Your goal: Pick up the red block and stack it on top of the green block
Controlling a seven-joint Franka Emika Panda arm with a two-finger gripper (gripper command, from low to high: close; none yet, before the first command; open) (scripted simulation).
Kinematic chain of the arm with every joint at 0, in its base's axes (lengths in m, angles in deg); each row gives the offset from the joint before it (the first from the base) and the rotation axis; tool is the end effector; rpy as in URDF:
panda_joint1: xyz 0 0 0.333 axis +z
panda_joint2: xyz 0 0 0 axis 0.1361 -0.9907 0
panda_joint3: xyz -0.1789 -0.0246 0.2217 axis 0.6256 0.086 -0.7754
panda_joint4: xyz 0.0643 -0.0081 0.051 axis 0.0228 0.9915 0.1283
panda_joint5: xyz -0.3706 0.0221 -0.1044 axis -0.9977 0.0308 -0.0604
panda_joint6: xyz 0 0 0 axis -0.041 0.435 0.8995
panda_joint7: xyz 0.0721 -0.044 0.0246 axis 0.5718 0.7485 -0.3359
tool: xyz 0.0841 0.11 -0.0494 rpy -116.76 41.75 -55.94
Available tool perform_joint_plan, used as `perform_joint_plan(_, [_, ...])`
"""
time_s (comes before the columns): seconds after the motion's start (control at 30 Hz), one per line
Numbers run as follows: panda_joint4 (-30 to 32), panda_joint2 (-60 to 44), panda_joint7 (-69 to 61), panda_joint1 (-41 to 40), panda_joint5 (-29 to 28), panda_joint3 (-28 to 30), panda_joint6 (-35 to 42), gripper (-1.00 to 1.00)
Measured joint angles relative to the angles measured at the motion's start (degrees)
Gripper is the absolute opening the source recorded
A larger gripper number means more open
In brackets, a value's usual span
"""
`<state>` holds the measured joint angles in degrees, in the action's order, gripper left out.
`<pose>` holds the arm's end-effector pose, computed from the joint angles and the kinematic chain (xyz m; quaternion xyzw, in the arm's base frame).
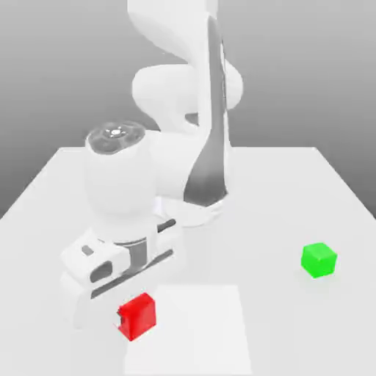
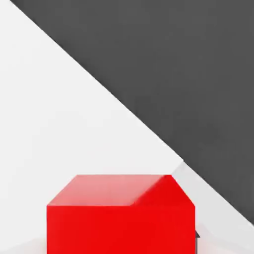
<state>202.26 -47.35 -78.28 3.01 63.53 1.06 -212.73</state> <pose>0.4391 -0.0216 0.1487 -0.9974 -0.0716 0.0046 0.0095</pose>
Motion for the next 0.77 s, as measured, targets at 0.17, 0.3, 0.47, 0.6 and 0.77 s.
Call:
perform_joint_plan(0.17, [5.1, 5.8, -5.9, 12.1, -1.3, -8.7, 0.9, -1.00])
perform_joint_plan(0.3, [9.6, 11.0, -11.3, 24.2, -2.2, -12.8, 1.4, -1.00])
perform_joint_plan(0.47, [14.5, 16.0, -16.4, 32.3, -4.1, -18.9, 0.7, -1.00])
perform_joint_plan(0.6, [14.7, 9.3, -15.6, 32.9, -6.1, -19.6, -6.2, -1.00])
perform_joint_plan(0.77, [14.5, 4.0, -14.0, 32.9, -8.5, -19.0, -11.3, 1.00])
